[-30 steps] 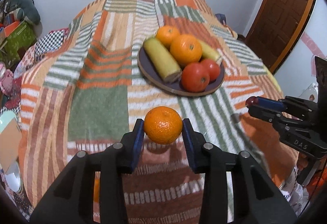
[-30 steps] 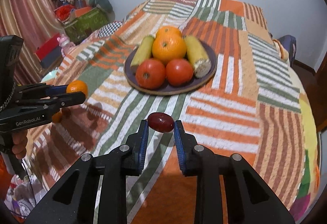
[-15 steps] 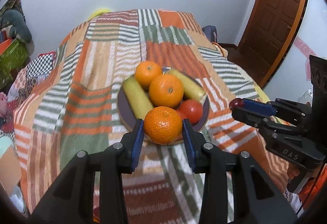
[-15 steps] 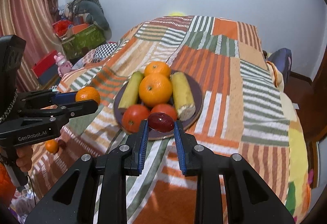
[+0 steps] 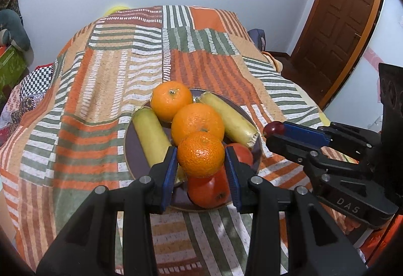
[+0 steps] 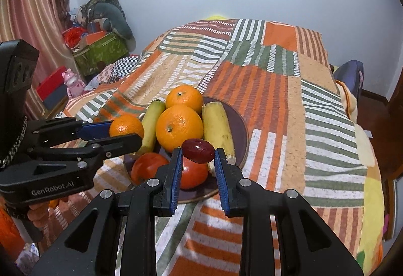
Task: Organize fruits
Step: 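Carry the tangerine and date to the plate and lower them onto it, then open both grippers to release the tangerine and date and lift away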
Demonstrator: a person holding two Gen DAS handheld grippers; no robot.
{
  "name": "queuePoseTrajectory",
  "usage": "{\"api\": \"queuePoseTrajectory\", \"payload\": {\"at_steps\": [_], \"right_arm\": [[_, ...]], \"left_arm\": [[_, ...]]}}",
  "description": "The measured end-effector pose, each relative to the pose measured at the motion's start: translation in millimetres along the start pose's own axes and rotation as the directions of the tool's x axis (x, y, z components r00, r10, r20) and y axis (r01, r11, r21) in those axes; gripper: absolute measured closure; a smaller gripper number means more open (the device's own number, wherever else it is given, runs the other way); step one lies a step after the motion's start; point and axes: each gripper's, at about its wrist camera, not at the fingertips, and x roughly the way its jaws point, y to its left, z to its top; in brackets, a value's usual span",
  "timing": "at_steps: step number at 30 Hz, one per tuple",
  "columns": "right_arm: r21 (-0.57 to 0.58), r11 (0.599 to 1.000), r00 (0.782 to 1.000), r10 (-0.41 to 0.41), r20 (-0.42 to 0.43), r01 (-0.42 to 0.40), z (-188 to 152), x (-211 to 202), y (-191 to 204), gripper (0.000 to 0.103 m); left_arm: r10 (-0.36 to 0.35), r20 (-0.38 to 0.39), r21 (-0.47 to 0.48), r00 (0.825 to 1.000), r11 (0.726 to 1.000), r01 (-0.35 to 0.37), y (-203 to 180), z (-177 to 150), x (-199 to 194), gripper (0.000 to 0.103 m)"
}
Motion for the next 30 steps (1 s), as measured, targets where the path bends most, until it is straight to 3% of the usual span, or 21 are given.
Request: {"api": "queuePoseTrajectory", "payload": {"at_steps": [18, 24, 30], "right_arm": [[-0.048, 0.999, 0.996, -0.008, -0.087, 0.004, 1, 41, 6, 0.079], [-0.045, 0.999, 0.997, -0.030, -0.070, 0.027, 5, 35, 6, 0.060], [-0.036, 0.999, 0.999, -0.038, -0.029, 0.037, 8, 13, 10, 0.060]], "left_arm": [[0.006, -0.040, -0.031, 0.999, 0.999, -0.008, 13, 1, 26, 0.065], [0.019, -0.008, -0.037, 1.000, 0.999, -0.019, 13, 0, 11, 0.064], [0.036, 0.042, -0.040, 0.998, 0.999, -0.034, 17, -4, -27, 0.064]]}}
